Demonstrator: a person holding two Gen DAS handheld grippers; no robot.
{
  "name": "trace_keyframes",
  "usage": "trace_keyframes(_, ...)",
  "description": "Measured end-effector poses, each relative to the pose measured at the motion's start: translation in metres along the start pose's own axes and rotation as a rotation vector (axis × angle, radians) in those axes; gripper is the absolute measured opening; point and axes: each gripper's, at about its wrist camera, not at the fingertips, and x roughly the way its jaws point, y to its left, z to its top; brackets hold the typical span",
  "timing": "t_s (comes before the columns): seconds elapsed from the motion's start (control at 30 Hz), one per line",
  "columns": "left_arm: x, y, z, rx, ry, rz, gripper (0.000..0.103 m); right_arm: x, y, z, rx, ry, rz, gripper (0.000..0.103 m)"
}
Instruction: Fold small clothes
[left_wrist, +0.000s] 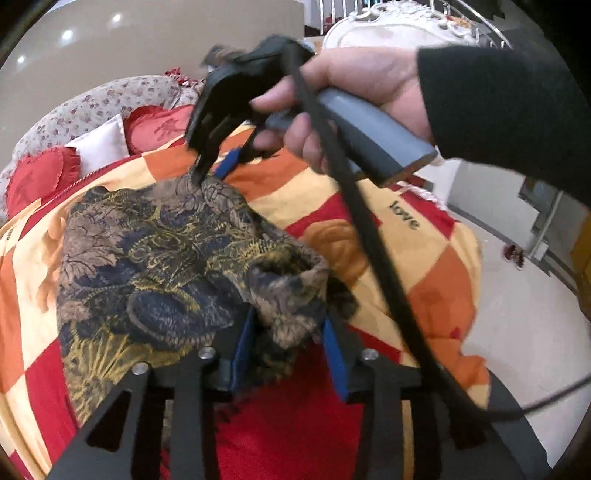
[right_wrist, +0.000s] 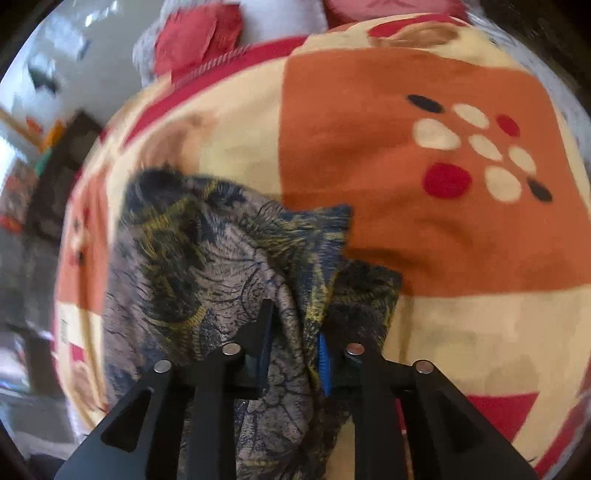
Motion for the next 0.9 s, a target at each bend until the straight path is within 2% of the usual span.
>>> trace_keyframes(0.07,-0.019,0.005,-0.005,-0.004,-0.011,-0.029,0.042,-0.031,-0.007,-0.009,0.035,-0.104,0.029,0.024)
trace_keyframes(0.13,-0.042,0.015,-0.011,-0.008,-0.041,-0.012,0.042,-0.069,-0.007,-0.029,0.029,-0.216,0.024,0.024)
trace_keyframes(0.2,-0.061,0.032,-0.014,-0.026,-0.079,0.036,0.042,-0.091,0.007,-0.052,-0.051,-0.267,0.004,0.025)
trace_keyframes(0.27,-0.075,0.057,-0.014,-0.075,-0.129,0.118,0.042,-0.108,0.034,-0.094,-0.177,-0.299,0.001,0.025)
trace_keyframes(0.3,-0.075,0.071,-0.012,-0.112,-0.13,0.161,0.04,-0.11,0.045,-0.111,-0.211,-0.307,0.001,0.025)
trace_keyframes(0.33,-0.072,0.084,-0.012,-0.148,-0.119,0.188,0.035,-0.11,0.057,-0.127,-0.241,-0.316,-0.008,0.025)
trace_keyframes(0.37,-0.066,0.095,-0.011,-0.183,-0.101,0.2,0.013,-0.108,0.068,-0.146,-0.274,-0.32,-0.009,0.024)
trace_keyframes(0.4,-0.056,0.104,-0.011,-0.216,-0.068,0.198,0.0,-0.103,0.08,-0.159,-0.297,-0.322,-0.01,0.023)
trace_keyframes(0.47,-0.03,0.115,-0.019,-0.265,0.014,0.172,0.0,-0.086,0.098,-0.185,-0.372,-0.32,-0.053,0.014)
trace_keyframes(0.53,-0.008,0.118,-0.034,-0.287,0.082,0.158,0.0,-0.06,0.099,-0.2,-0.387,-0.285,-0.126,0.013)
trace_keyframes(0.6,-0.007,0.114,-0.039,-0.279,0.057,0.16,0.0,-0.03,0.076,-0.207,-0.313,-0.219,-0.255,0.011)
trace_keyframes(0.63,-0.008,0.114,-0.038,-0.283,0.061,0.162,0.0,-0.025,0.061,-0.211,-0.252,-0.221,-0.246,0.01)
trace_keyframes(0.67,-0.01,0.115,-0.036,-0.292,0.067,0.158,0.0,-0.029,0.045,-0.216,-0.168,-0.273,-0.162,0.01)
trace_keyframes(0.73,-0.016,0.12,-0.027,-0.319,0.076,0.133,0.0,-0.033,0.035,-0.219,-0.104,-0.271,-0.11,0.01)
trace_keyframes(0.77,-0.02,0.126,-0.022,-0.339,0.069,0.118,0.0,-0.037,0.037,-0.218,-0.1,-0.259,-0.111,0.01)
trace_keyframes(0.83,-0.033,0.138,-0.001,-0.374,0.006,0.115,0.004,-0.049,0.044,-0.213,-0.096,-0.244,-0.112,0.01)
trace_keyframes(0.9,-0.033,0.153,0.026,-0.393,-0.045,0.125,0.014,-0.071,0.051,-0.201,-0.084,-0.317,-0.118,0.01)
